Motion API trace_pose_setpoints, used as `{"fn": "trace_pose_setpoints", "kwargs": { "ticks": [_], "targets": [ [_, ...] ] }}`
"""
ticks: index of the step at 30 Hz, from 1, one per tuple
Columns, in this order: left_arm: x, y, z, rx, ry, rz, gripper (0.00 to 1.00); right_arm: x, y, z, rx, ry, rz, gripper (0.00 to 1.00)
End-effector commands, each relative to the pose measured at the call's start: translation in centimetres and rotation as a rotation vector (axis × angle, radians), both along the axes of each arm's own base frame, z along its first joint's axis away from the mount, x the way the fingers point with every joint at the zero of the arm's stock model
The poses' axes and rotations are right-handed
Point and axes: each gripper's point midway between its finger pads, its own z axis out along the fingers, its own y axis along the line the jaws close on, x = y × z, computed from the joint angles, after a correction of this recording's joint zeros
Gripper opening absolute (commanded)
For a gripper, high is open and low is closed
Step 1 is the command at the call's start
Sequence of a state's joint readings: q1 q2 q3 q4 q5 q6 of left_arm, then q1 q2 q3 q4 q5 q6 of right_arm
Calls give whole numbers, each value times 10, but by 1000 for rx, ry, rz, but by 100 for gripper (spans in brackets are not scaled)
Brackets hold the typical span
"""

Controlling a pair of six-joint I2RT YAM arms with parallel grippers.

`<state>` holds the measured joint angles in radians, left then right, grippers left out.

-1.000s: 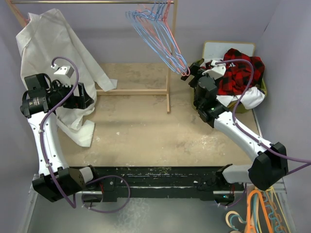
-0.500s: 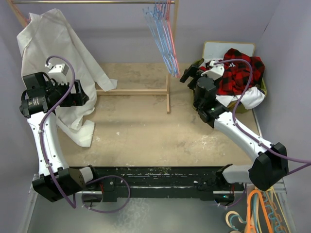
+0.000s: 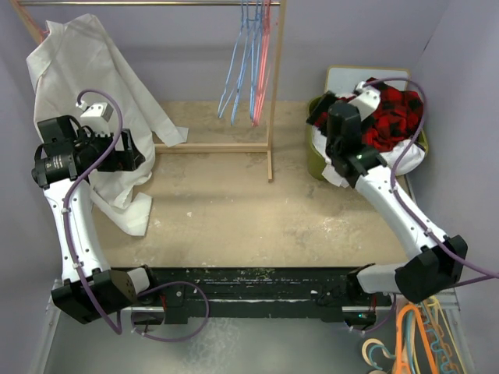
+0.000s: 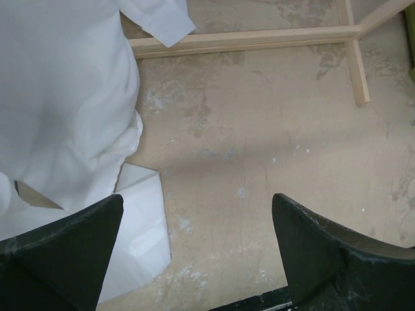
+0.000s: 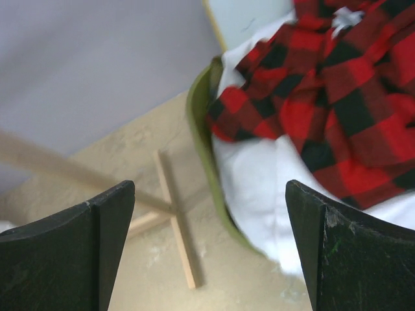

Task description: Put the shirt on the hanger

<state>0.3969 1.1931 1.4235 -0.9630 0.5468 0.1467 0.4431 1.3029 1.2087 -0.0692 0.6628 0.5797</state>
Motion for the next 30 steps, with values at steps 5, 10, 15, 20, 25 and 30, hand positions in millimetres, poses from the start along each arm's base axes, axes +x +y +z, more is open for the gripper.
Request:
{"fn": "trace_pose_setpoints", "kwargs": {
  "ticks": [5, 10, 15, 20, 25, 30],
  "targets": [
    [4, -10, 4, 0, -35, -68, 99, 18, -105, 8, 107, 128, -308, 99],
    [2, -17, 1, 5, -33, -91, 99, 16, -131, -20, 89, 245, -460, 100],
    [1, -20, -3, 13, -26, -110, 99, 30, -123, -65, 117, 391, -419, 100],
    [0, -23, -7, 15, -19, -125, 99, 24, -136, -92, 56, 469, -505, 100],
    [2, -23, -9, 9, -13, -131, 99, 29, -133, -103, 34, 463, -453, 83],
    [2, -24, -12, 5, -8, -137, 99, 38, -119, -92, 48, 381, -323, 28]
  ]
}}
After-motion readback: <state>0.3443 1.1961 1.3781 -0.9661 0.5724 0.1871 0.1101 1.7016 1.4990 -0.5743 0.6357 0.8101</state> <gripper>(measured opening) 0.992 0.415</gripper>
